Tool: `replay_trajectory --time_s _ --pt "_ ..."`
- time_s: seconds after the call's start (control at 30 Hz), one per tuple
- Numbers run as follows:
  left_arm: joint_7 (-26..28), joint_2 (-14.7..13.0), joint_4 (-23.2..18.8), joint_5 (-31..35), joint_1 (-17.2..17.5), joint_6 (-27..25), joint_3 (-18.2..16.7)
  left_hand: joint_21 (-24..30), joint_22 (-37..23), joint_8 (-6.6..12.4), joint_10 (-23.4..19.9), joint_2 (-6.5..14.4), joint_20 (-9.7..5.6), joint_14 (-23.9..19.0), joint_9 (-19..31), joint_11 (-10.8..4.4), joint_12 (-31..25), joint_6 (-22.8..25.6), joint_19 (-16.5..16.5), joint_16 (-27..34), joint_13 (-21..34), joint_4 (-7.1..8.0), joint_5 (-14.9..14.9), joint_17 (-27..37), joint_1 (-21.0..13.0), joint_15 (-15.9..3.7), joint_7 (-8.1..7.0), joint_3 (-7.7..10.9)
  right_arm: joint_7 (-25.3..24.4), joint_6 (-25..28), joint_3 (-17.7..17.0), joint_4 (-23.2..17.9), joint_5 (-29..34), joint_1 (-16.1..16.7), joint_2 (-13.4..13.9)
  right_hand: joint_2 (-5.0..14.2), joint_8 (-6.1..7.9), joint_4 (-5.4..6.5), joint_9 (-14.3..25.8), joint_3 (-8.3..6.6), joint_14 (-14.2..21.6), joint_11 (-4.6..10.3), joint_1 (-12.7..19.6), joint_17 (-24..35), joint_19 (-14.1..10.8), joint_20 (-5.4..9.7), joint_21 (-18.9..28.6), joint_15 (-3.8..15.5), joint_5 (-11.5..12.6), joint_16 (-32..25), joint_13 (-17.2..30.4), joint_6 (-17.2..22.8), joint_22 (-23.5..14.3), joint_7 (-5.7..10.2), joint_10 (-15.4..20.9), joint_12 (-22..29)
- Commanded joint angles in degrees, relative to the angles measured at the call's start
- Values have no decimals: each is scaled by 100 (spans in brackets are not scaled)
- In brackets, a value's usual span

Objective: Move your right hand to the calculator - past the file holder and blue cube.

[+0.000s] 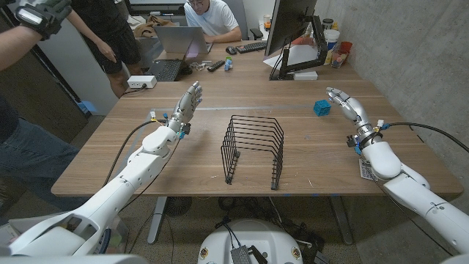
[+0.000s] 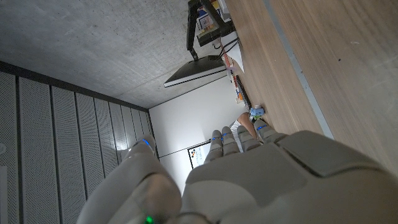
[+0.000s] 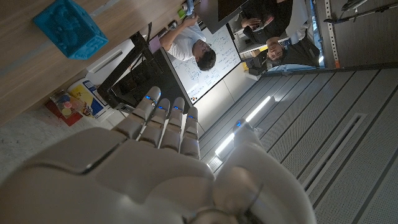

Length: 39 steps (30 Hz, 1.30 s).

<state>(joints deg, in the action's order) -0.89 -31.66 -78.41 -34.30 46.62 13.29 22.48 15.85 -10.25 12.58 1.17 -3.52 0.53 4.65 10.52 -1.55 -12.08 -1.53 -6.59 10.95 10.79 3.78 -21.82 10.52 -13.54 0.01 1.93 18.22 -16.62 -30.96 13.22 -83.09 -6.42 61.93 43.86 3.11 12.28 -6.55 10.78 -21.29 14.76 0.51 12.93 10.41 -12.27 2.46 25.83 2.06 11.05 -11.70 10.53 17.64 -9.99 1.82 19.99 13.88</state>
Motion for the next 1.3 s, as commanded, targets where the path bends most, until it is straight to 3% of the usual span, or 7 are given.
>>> replay_trajectory --time_s 0.03,1.3 --pt "-9 -26 -23 13 -26 -40 4 -26 -34 -28 -31 18 8 -5 31 -13 14 44 -15 3 9 12 3 27 -80 10 13 -30 -197 102 -131 -228 185 248 98 1 28 -30 35 -11 45 -4 52 19 -58 32 -14 -16 44 -14 20 41 -17 7 66 34" --pt "-124 -71 59 23 -55 30 -2 -71 -36 -51 -36 39 15 6 33 -18 21 62 -16 -4 10 12 12 28 -98 18 16 -62 -749 639 -584 -842 711 1073 318 18 -2 -48 38 -31 71 14 61 20 -82 22 -102 0 53 20 21 63 -20 15 98 12"
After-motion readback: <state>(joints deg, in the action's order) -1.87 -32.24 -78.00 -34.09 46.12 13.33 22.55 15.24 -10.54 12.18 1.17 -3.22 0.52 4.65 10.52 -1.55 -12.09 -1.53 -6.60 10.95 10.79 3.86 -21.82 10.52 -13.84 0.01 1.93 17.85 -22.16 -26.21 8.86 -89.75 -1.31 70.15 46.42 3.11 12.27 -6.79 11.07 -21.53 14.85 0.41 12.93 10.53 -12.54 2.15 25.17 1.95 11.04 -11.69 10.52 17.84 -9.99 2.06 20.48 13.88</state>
